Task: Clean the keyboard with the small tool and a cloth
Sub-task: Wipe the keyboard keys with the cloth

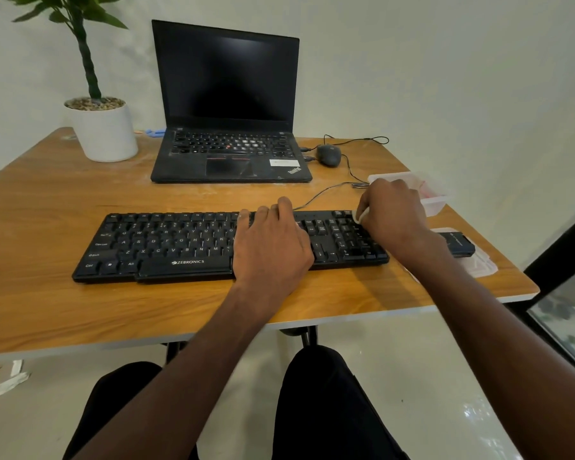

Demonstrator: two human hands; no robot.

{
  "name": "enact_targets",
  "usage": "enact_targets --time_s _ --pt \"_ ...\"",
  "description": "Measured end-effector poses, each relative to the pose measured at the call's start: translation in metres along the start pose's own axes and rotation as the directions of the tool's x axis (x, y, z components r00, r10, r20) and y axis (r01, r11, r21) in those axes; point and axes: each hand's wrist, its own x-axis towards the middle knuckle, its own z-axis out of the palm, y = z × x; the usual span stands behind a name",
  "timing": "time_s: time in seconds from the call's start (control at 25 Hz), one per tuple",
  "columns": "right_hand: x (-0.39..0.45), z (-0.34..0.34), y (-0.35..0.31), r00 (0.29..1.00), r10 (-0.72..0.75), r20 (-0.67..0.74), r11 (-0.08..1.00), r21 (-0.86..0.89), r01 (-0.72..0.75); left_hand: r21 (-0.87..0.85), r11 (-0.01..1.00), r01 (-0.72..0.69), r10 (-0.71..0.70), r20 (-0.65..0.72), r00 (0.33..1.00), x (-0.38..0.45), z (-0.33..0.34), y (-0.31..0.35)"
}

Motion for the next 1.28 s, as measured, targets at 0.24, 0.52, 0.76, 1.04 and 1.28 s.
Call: enact_targets --time_s 0.24,0.52,0.76,1.04,1.28 --pt "-0.008 0.004 -0.022 0.980 -0.161 0.116 0.954 0.273 0.124 0.010 1.000 -0.009 0.009 0.003 1.000 0.000 -0.002 -0.001" --pt "-0.001 -0.003 0.017 0.997 -0.002 0.081 0.999 0.046 -0.002 0.004 1.000 -0.002 0.002 0.017 1.000 0.000 -0.004 -0.003" --pt "-0.001 0.000 0.002 0.995 -0.099 0.029 0.994 0.054 0.097 0.000 1.000 -0.012 0.012 0.012 1.000 -0.001 -0.004 -0.001" --pt "-0.006 0.000 -0.044 0.959 -0.268 0.095 0.953 0.173 0.249 0.004 1.000 -0.020 0.020 -0.007 1.000 -0.001 -0.002 -0.002" --pt "0.001 -0.003 -0.033 0.974 -0.194 0.114 0.837 0.537 0.103 0.008 1.000 -0.021 0.021 -0.006 1.000 -0.001 -0.003 -0.002"
